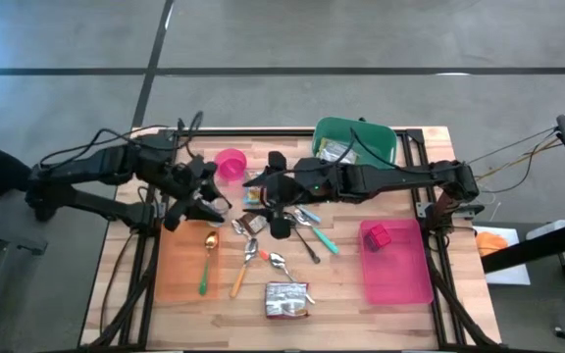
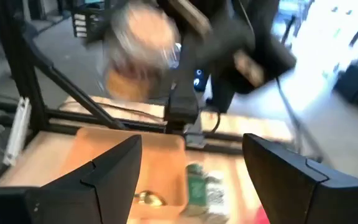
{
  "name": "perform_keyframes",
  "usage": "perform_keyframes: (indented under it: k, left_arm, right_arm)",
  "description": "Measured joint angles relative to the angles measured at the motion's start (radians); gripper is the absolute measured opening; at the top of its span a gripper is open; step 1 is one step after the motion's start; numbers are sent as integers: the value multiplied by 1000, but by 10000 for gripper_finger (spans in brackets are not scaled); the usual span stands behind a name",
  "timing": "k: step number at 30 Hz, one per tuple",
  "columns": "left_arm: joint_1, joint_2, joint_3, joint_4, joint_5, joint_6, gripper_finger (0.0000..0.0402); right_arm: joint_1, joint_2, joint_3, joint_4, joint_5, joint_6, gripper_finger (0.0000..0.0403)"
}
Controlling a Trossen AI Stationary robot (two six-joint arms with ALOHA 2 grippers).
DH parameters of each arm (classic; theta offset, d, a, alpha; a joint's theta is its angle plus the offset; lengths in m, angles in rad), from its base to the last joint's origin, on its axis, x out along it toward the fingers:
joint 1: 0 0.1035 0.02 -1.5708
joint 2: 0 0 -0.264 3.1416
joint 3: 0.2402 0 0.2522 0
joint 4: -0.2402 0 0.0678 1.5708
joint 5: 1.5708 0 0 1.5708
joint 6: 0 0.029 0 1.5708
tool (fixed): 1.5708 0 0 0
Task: Pick & Place Food Item
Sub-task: Put the brown seasoning bottle into the pink bin
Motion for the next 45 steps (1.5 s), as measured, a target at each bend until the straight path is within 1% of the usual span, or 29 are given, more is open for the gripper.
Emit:
perform_keyframes:
  k: [3, 6, 8, 11, 15, 17, 21, 27, 36, 39, 45]
  left_arm:
    - [4, 30, -2, -26, 5, -20, 175]
    - [9, 71, -3, -47, 32, -23, 175]
    - [17, 101, -1, -38, 85, -23, 175]
    - [34, 150, -1, 0, 197, -23, 175]
    - [52, 211, -1, 26, 333, -19, 175]
    - [56, 236, -1, 42, 378, -18, 175]
    - [65, 278, 0, 69, 433, -16, 175]
    - [92, 300, 0, 120, 455, -18, 175]
    - [118, 316, 0, 213, 461, -65, 175]
    - [119, 335, 0, 243, 483, -93, 175]
    - [121, 350, 0, 294, 493, -115, 175]
  right_arm:
    - [19, 0, 38, -18, 5, -87, 274]
    - [29, 0, 70, -58, 1, -133, 274]
    - [31, 0, 87, -104, 2, -160, 274]
    - [32, 0, 114, -190, 1, -177, 274]
    - [33, 0, 127, -248, -54, -177, 274]
    - [33, 0, 127, -248, -97, -183, 274]
    - [33, 0, 124, -249, -160, -181, 274]
    - [33, 1, 107, -258, -187, -176, 274]
    - [33, 2, 98, -248, -186, -218, 274]
    - [33, 2, 98, -251, -185, -231, 274]
    - [31, 2, 91, -247, -184, -241, 274]
